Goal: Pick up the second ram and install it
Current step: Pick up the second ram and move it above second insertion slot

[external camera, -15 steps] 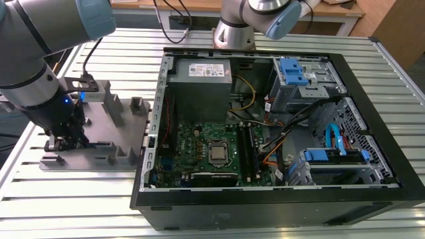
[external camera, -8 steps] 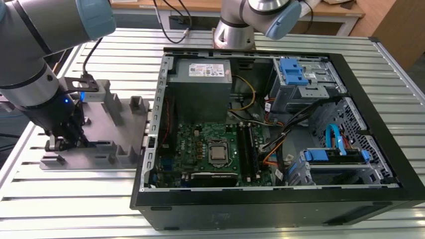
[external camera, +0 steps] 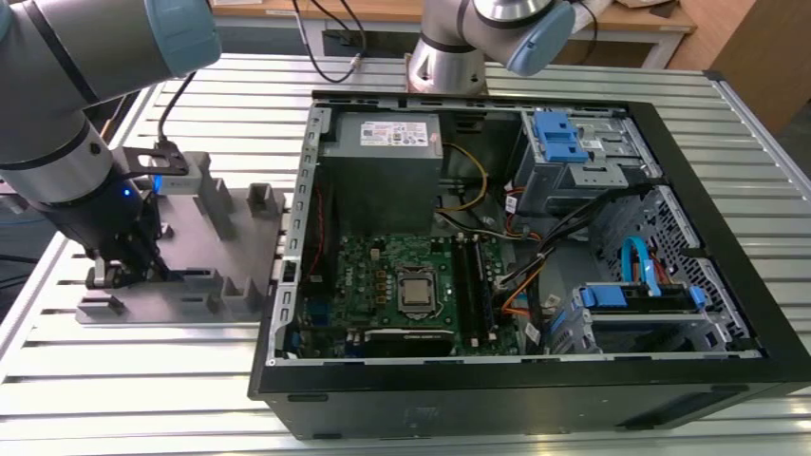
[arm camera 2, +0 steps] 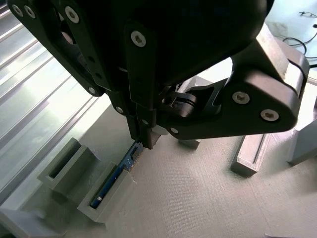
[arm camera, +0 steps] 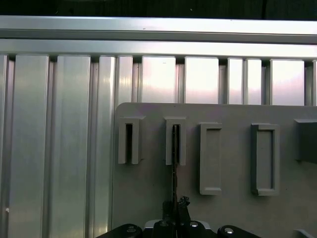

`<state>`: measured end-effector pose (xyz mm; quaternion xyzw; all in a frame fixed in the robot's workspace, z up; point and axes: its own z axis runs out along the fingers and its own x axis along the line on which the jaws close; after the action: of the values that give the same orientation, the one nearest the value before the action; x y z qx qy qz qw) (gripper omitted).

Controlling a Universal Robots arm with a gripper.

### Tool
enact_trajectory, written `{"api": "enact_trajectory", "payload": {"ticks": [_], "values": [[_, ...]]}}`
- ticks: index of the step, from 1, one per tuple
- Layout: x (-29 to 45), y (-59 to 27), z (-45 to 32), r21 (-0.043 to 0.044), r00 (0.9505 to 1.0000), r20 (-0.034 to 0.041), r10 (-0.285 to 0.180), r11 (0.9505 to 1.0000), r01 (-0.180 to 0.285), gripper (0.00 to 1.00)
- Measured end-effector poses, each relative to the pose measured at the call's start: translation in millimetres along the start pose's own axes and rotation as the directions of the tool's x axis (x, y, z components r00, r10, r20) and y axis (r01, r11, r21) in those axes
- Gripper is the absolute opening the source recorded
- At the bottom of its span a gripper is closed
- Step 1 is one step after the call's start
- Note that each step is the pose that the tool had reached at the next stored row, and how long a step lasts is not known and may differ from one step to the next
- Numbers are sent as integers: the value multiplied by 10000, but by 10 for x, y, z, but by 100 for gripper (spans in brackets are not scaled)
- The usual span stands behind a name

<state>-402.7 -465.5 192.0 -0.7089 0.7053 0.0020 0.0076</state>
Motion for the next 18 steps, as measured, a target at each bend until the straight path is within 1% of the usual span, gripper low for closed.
{"api": "enact_trajectory", "payload": {"ticks": [4, 6, 13, 18], "values": [[0, 0, -1, 1, 10000, 0, 0, 10000, 0, 14], [0, 0, -21, -1, 10000, -2, 0, 10000, 0, 14], [-2, -1, -178, 0, 10000, 0, 0, 10000, 0, 14], [-3, -2, -249, 0, 10000, 0, 0, 10000, 0, 14]]}}
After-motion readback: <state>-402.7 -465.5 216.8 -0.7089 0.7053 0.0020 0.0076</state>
